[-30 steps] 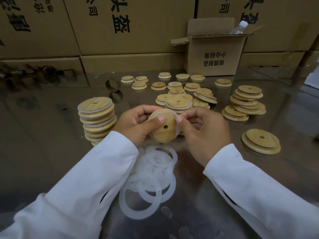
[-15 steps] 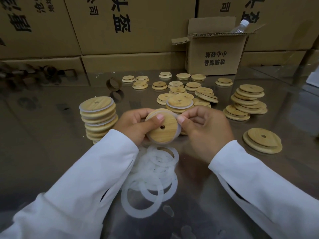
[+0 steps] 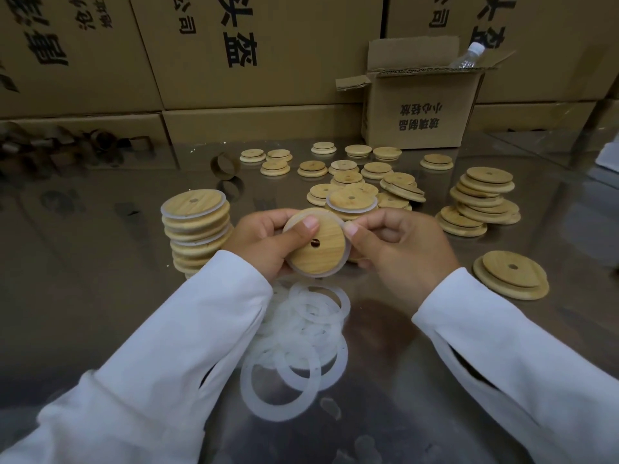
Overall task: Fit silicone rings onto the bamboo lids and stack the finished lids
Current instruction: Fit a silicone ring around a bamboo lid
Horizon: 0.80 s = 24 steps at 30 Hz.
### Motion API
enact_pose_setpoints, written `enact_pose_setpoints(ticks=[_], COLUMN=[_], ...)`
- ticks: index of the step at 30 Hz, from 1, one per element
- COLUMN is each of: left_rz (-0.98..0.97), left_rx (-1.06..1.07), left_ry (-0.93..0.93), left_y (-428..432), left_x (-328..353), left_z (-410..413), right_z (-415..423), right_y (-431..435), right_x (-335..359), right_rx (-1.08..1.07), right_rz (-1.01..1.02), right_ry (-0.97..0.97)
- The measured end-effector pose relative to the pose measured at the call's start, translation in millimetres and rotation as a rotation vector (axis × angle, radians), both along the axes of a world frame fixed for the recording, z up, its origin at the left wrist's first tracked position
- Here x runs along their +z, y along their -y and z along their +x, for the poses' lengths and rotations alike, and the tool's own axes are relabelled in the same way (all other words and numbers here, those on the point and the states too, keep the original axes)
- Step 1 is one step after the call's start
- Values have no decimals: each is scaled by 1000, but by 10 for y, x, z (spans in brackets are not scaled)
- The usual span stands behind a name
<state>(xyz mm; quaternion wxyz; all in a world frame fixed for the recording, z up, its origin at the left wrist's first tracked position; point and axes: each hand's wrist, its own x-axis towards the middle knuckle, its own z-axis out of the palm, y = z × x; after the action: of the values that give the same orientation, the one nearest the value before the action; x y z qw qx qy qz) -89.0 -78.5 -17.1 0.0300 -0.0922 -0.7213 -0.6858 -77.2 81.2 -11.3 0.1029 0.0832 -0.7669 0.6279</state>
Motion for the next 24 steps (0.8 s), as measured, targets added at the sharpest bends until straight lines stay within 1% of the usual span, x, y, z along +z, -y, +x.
enact_pose_setpoints(ticks=[4,8,10,14,17,24], left_rz=[1,-8,-36,-80,-78,-100], left_rx=[45,55,57,87,84,46], left_ry=[-24,-48,-60,-88,-101,-78], left_y=[-32,-18,-24,-43,-62,-74], left_x=[-24,-20,-17,-8,12,5], left_z=[7,11,18,26,42,41], right_z=[18,31,30,42,37,20], right_y=[13,-8,-23,-16,-6,-9], right_x=[0,30,33,23,5,-2], right_rx=[17,78,55,-49,-60,-28], right_rz=[-86,-148,-103,97,101,40], right_ry=[18,123,122,9,-13,-9])
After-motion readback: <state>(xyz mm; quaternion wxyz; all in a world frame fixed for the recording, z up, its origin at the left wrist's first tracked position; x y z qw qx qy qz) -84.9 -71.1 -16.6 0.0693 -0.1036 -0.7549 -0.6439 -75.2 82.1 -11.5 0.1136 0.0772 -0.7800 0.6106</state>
